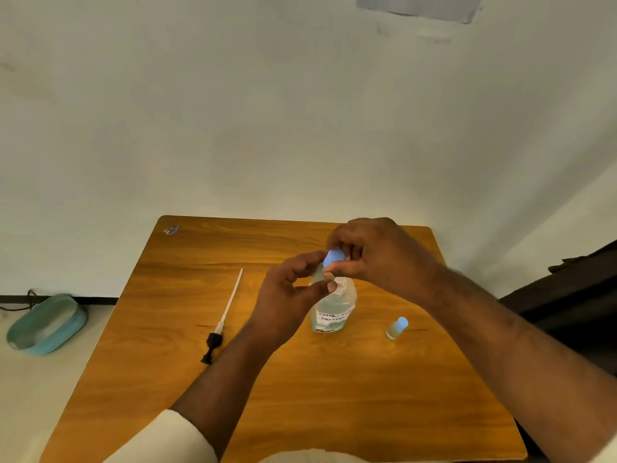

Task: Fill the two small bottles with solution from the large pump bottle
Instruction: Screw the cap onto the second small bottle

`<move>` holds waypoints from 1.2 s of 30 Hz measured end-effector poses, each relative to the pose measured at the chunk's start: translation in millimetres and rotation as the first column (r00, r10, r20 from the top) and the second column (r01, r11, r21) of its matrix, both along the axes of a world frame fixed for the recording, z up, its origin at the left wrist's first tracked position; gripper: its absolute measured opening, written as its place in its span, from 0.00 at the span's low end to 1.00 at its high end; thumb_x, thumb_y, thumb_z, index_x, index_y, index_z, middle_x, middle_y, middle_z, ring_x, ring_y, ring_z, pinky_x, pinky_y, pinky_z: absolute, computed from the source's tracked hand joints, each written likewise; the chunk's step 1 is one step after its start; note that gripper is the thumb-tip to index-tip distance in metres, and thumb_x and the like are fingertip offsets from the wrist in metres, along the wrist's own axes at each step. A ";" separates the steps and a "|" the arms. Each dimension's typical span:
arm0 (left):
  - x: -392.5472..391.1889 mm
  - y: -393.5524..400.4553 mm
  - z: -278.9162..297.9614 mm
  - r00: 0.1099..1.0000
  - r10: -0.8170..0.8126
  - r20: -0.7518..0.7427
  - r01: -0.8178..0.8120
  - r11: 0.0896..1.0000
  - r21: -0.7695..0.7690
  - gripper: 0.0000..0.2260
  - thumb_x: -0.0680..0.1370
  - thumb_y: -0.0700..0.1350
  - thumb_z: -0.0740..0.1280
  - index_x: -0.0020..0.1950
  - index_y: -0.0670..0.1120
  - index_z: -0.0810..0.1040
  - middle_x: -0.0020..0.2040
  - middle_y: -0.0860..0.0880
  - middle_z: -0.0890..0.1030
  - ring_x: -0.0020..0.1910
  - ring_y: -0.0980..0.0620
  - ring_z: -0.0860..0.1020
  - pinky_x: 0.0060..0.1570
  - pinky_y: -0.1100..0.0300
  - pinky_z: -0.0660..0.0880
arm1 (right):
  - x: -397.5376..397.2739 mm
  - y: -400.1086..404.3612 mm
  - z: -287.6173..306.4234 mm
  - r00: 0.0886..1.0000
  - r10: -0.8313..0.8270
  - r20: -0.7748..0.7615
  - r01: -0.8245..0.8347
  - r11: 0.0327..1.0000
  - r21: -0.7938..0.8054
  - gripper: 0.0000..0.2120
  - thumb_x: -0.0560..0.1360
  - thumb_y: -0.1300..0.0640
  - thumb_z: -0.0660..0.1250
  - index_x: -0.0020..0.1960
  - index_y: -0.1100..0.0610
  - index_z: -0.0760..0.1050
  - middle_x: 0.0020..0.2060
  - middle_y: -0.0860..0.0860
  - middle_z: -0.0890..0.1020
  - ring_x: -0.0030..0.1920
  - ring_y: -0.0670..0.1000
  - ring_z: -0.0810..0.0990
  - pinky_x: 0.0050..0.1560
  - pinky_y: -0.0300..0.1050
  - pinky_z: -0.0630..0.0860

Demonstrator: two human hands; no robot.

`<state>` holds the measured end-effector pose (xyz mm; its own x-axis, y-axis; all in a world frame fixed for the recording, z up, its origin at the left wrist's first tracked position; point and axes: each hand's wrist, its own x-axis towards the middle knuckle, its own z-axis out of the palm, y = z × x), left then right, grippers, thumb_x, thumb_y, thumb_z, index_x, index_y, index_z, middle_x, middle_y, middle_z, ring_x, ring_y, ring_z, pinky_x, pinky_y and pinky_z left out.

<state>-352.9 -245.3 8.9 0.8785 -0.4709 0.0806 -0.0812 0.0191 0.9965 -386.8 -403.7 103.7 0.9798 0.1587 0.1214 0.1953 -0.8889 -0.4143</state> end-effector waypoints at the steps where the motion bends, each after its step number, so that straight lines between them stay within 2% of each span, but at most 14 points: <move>1: 0.9 1.3 0.1 1.000 -0.009 0.010 0.009 1.000 0.003 0.18 0.72 0.37 0.75 0.60 0.47 0.81 0.57 0.52 0.83 0.59 0.49 0.79 0.60 0.37 0.74 | 1.0 4.5 -0.9 0.998 -0.054 0.012 0.056 0.991 -0.123 0.19 0.67 0.35 0.68 0.42 0.52 0.77 0.32 0.46 0.77 0.32 0.45 0.73 0.32 0.40 0.68; 4: 4.8 7.2 1.1 0.999 -0.038 -0.008 0.038 0.999 -0.031 0.16 0.72 0.37 0.74 0.59 0.46 0.81 0.56 0.51 0.84 0.59 0.48 0.79 0.59 0.35 0.74 | 1.9 11.4 4.9 0.978 -0.188 0.096 0.208 0.937 -0.281 0.33 0.60 0.22 0.50 0.31 0.51 0.72 0.23 0.44 0.71 0.25 0.44 0.69 0.27 0.38 0.60; 7: 8.0 11.6 1.4 0.999 -0.043 -0.012 0.042 0.999 -0.020 0.18 0.71 0.38 0.75 0.61 0.47 0.81 0.55 0.50 0.84 0.58 0.46 0.79 0.57 0.36 0.75 | 1.1 -0.8 18.7 0.987 -0.149 -0.065 0.153 0.986 0.060 0.26 0.65 0.28 0.59 0.40 0.49 0.81 0.35 0.44 0.81 0.34 0.42 0.76 0.33 0.37 0.70; 9: 8.8 14.0 2.9 0.998 -0.068 -0.017 0.067 0.997 -0.050 0.19 0.71 0.37 0.75 0.61 0.46 0.81 0.56 0.49 0.84 0.59 0.44 0.79 0.57 0.34 0.74 | 2.4 -2.6 26.8 0.986 0.011 -0.169 0.005 0.996 0.093 0.19 0.67 0.38 0.70 0.53 0.46 0.79 0.48 0.41 0.80 0.44 0.41 0.77 0.40 0.33 0.72; 12: 7.7 12.6 4.7 0.996 -0.086 -0.028 0.084 0.995 -0.061 0.18 0.70 0.35 0.76 0.59 0.43 0.82 0.55 0.46 0.84 0.58 0.42 0.79 0.58 0.34 0.73 | 4.0 9.1 22.8 0.986 0.066 -0.156 -0.092 0.981 -0.171 0.14 0.73 0.41 0.64 0.48 0.50 0.79 0.42 0.45 0.79 0.41 0.45 0.75 0.38 0.39 0.72; 14: 4.5 9.9 4.2 0.994 -0.105 -0.037 0.103 0.993 -0.056 0.17 0.71 0.35 0.75 0.59 0.42 0.81 0.54 0.45 0.84 0.56 0.42 0.79 0.57 0.35 0.74 | 4.3 17.2 18.3 0.997 -0.065 0.037 0.075 0.891 -0.448 0.32 0.71 0.30 0.46 0.37 0.53 0.77 0.32 0.49 0.78 0.34 0.48 0.75 0.34 0.43 0.70; 17: 2.7 7.4 1.6 0.992 -0.114 -0.051 0.110 0.991 -0.070 0.19 0.71 0.34 0.75 0.61 0.42 0.80 0.56 0.46 0.84 0.57 0.42 0.79 0.58 0.36 0.74 | 2.3 5.8 22.0 0.966 -0.106 0.234 0.190 0.908 -0.373 0.32 0.70 0.29 0.45 0.27 0.53 0.68 0.23 0.47 0.70 0.26 0.47 0.69 0.29 0.40 0.62; 21: 1.8 -1.3 1.3 0.989 -0.144 -0.018 0.142 0.988 -0.057 0.19 0.70 0.34 0.75 0.61 0.42 0.81 0.55 0.46 0.84 0.56 0.46 0.80 0.59 0.43 0.76 | -4.9 -14.5 32.8 0.987 0.144 -0.076 -0.161 0.937 -0.309 0.16 0.71 0.37 0.64 0.50 0.46 0.76 0.40 0.41 0.75 0.38 0.43 0.74 0.35 0.39 0.70; 24: -4.6 -13.9 1.1 0.983 -0.183 -0.018 0.182 0.983 -0.030 0.18 0.70 0.34 0.75 0.59 0.41 0.81 0.51 0.46 0.84 0.50 0.52 0.80 0.55 0.49 0.77 | -9.0 -17.5 23.7 0.997 0.073 -0.029 -0.077 0.816 -0.573 0.25 0.74 0.32 0.50 0.35 0.50 0.72 0.29 0.44 0.72 0.30 0.44 0.70 0.30 0.39 0.63; 27: -9.3 -23.9 0.8 0.979 -0.206 -0.005 0.206 0.978 -0.033 0.17 0.70 0.34 0.75 0.59 0.41 0.81 0.51 0.44 0.84 0.51 0.51 0.81 0.56 0.46 0.77 | -10.2 -33.8 26.7 0.988 0.059 0.146 0.032 0.834 -0.551 0.33 0.70 0.27 0.42 0.27 0.52 0.66 0.23 0.45 0.67 0.24 0.45 0.66 0.28 0.38 0.57; 29: -10.9 -29.3 0.7 0.974 -0.224 0.020 0.224 0.974 -0.028 0.17 0.71 0.34 0.75 0.59 0.42 0.82 0.51 0.45 0.85 0.52 0.49 0.81 0.56 0.47 0.77 | -12.8 -50.7 28.8 0.969 0.231 0.087 -0.152 0.836 -0.527 0.30 0.70 0.26 0.48 0.41 0.50 0.74 0.33 0.43 0.74 0.31 0.46 0.72 0.30 0.37 0.63; 31: -12.9 -35.1 -0.2 0.967 -0.253 0.032 0.254 0.967 -0.027 0.16 0.71 0.34 0.75 0.58 0.44 0.82 0.49 0.48 0.85 0.50 0.52 0.81 0.53 0.53 0.78 | -14.2 -61.9 24.7 0.905 0.425 -0.020 -0.351 0.721 -0.597 0.23 0.73 0.33 0.57 0.53 0.50 0.74 0.42 0.47 0.77 0.36 0.46 0.72 0.32 0.39 0.68; 33: -16.7 -42.6 0.2 0.957 -0.290 0.031 0.290 0.957 -0.015 0.16 0.70 0.35 0.76 0.52 0.53 0.84 0.44 0.55 0.84 0.46 0.57 0.80 0.48 0.60 0.77 | -13.2 -70.6 15.8 0.829 0.550 -0.100 -0.477 0.602 -0.640 0.15 0.75 0.42 0.64 0.53 0.51 0.74 0.41 0.49 0.77 0.37 0.45 0.67 0.32 0.40 0.69; 36: -20.9 -54.6 -4.8 0.941 -0.336 0.052 0.334 0.942 0.042 0.14 0.70 0.36 0.76 0.46 0.55 0.84 0.41 0.57 0.83 0.43 0.59 0.80 0.44 0.64 0.75 | -10.9 -79.9 4.2 0.786 0.597 -0.162 -0.559 0.574 -0.598 0.12 0.76 0.45 0.64 0.48 0.54 0.74 0.38 0.49 0.77 0.36 0.45 0.66 0.34 0.41 0.67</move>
